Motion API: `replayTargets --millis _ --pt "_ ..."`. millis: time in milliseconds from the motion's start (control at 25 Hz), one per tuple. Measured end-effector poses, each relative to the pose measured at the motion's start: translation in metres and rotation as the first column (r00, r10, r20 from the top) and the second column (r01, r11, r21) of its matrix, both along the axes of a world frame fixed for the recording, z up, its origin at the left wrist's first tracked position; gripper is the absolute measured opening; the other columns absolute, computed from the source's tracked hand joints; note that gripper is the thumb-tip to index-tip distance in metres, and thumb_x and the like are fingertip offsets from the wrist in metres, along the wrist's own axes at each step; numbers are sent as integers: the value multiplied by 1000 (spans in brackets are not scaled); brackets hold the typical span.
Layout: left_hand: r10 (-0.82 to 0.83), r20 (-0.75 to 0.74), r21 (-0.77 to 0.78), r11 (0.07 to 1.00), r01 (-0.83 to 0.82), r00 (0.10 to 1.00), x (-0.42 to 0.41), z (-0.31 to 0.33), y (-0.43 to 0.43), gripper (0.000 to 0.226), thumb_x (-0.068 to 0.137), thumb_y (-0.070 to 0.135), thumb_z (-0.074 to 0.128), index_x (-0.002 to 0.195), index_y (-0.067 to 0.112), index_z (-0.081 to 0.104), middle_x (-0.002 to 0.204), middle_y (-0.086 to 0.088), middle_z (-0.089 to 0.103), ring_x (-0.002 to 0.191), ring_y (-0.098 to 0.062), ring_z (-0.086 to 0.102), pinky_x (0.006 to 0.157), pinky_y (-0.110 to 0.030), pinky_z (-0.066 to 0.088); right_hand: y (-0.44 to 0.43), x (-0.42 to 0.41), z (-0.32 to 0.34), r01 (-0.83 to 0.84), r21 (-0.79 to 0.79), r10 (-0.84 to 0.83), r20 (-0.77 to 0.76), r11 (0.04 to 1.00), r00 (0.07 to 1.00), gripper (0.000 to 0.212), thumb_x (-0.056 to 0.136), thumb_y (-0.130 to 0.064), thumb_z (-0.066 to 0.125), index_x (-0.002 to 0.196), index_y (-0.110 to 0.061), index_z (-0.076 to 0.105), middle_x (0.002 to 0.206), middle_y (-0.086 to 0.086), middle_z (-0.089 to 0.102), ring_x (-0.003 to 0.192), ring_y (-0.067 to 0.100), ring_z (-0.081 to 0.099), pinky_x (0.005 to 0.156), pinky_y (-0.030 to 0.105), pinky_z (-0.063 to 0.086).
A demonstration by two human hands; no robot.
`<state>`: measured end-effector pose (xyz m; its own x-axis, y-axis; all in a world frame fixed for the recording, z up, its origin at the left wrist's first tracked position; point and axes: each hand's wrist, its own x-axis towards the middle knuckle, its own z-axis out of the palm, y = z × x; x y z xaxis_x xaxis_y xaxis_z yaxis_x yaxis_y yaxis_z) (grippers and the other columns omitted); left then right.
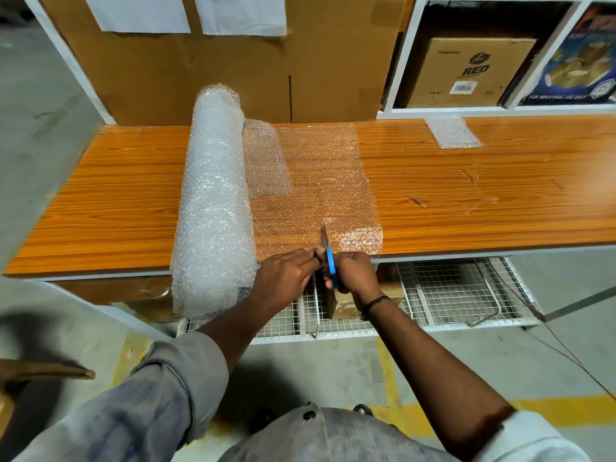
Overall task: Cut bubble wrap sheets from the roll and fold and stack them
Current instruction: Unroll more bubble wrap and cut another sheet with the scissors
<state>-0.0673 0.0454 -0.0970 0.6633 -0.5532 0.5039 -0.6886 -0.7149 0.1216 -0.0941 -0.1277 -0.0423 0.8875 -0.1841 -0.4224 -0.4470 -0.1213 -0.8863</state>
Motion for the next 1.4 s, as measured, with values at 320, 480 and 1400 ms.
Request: replayTargets --millis 320,480,1400 --pt "-9 -6 -21 1000 9 1000 4 -3 2 37 76 10 87 112 18 79 111 -1 78 99 -21 76 63 -35 63 7 17 1 34 -16 -35 -30 999 999 34 77 -32 72 70 1 73 58 15 65 46 21 54 46 21 36" --pt "-37 25 -34 999 37 999 5 -3 4 42 69 9 92 109 17 80 109 -2 78 96 -22 77 66 -36 64 9 27 -3 60 -5 -60 -28 998 998 41 74 -35 76 78 6 76 61 17 68 55 25 59 60 36 43" --pt "-153 -24 -68 986 151 988 25 -16 17 42 90 16 75 130 26 71 124 6 73 107 -15 73 78 -36 63 7 83 2 91 13 -90 -22 996 996 17 86 -20 73 73 -9 76 59 15 67 46 24 60 51 26 47"
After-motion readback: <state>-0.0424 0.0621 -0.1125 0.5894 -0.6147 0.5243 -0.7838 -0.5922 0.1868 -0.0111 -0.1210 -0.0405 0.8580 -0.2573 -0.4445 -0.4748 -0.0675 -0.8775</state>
